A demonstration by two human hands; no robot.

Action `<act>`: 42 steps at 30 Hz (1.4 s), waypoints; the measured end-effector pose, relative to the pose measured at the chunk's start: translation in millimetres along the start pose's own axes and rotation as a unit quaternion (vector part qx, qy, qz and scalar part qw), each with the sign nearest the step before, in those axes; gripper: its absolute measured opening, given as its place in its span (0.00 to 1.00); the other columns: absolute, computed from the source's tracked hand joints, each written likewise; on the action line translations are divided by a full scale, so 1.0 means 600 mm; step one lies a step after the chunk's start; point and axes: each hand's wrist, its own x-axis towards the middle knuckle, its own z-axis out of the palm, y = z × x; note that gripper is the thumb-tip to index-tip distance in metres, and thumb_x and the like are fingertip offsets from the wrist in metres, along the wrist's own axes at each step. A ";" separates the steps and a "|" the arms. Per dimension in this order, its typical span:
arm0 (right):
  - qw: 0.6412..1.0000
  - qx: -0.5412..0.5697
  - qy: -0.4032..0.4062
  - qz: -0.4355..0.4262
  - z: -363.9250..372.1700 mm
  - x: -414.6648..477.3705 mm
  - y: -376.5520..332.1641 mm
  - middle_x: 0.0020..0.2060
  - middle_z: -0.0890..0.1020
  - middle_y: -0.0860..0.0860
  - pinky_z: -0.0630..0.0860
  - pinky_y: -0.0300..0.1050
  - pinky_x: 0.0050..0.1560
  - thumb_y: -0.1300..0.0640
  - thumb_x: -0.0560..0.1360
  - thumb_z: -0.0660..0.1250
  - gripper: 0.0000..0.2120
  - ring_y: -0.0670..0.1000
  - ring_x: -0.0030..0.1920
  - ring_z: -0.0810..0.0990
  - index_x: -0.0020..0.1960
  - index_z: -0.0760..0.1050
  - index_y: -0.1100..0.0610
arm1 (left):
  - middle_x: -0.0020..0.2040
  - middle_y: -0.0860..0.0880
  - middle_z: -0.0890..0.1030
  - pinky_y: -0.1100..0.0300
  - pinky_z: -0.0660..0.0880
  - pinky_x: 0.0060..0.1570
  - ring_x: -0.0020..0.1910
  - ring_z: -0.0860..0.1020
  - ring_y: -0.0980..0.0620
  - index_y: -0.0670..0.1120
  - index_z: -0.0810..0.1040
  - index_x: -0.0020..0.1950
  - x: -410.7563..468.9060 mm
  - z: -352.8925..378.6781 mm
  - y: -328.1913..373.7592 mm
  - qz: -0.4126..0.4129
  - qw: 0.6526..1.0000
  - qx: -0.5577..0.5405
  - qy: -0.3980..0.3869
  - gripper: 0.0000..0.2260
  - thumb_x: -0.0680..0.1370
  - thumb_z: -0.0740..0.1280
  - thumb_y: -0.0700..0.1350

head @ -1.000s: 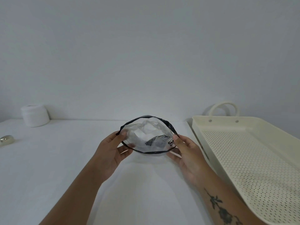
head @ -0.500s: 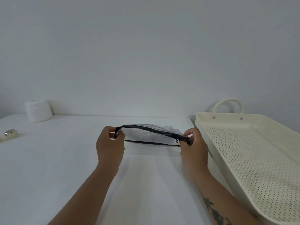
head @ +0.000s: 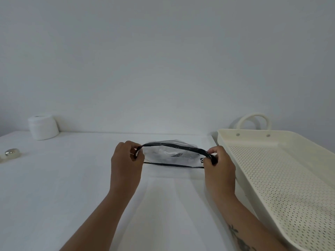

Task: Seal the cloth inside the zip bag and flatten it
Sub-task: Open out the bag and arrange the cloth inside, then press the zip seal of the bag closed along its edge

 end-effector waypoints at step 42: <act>0.939 0.276 -0.198 0.046 -0.020 -0.016 -0.050 0.34 0.82 0.52 0.78 0.48 0.39 0.61 0.80 0.55 0.17 0.50 0.36 0.79 0.45 0.83 0.54 | 0.41 0.57 0.82 0.53 0.62 0.57 0.47 0.79 0.52 0.53 0.81 0.45 -0.035 0.044 0.036 0.337 0.922 0.161 -0.102 0.02 0.73 0.72 0.48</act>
